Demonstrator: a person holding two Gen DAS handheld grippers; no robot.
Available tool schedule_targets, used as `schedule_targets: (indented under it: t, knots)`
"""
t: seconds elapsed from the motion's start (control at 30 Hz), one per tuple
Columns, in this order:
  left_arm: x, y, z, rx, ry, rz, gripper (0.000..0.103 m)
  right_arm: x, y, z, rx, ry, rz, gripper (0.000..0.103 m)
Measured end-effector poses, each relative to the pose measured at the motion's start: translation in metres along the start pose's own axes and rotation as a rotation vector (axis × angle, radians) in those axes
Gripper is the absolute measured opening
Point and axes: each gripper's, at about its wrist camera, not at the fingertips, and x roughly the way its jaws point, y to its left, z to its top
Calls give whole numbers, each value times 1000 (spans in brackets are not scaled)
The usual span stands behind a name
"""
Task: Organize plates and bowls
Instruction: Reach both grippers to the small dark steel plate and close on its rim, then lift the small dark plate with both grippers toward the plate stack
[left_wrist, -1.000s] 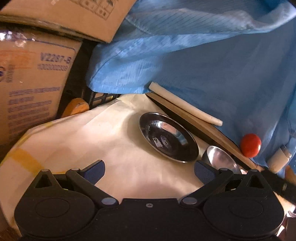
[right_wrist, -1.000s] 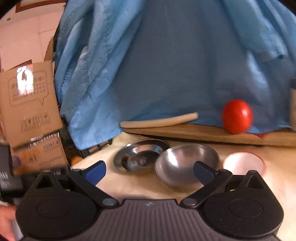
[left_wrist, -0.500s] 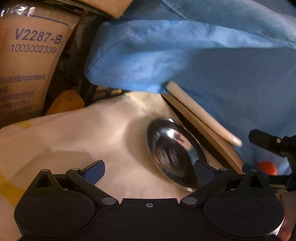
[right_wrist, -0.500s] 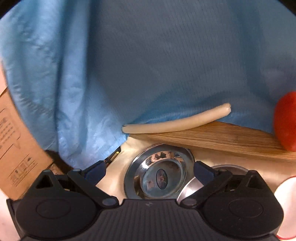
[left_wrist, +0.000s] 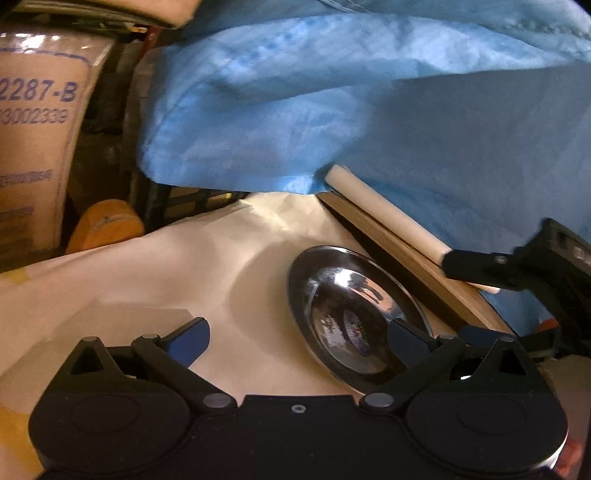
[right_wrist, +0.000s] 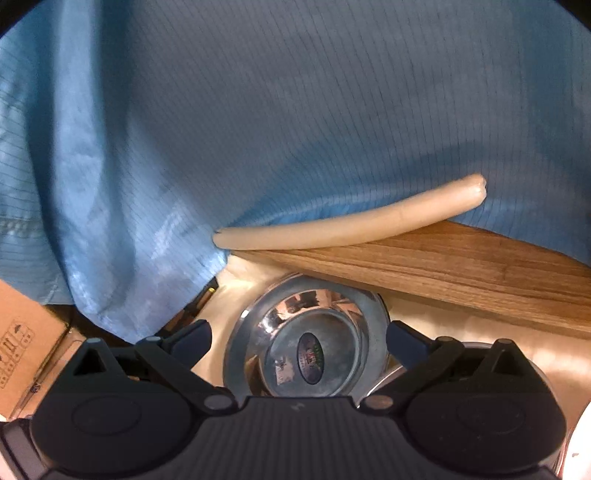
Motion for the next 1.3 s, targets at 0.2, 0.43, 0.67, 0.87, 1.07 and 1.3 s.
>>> schedule_targets:
  t: [0.2,0.43,0.67,0.87,1.07,1.3]
  knots:
    - [2,-1,-2,-12,9,-57,91,6,-2,1,-4,12,-24,102]
    - [6,-1,-3,-34,6,-99,70,20,-3,5,-20,46,-62,96]
    - [10,2,-5,-56,25,-114,45,26,-5,4,-28,51,-72,90]
    - [9,5,-5,-76,23,-109,36,34,-9,2,-21,87,-25,73]
    - [10,7,-5,-87,27,-105,34,32,-10,1,-20,70,-49,73]
    - [9,8,-5,-93,28,-107,34,25,-2,2,-90,23,-172,79]
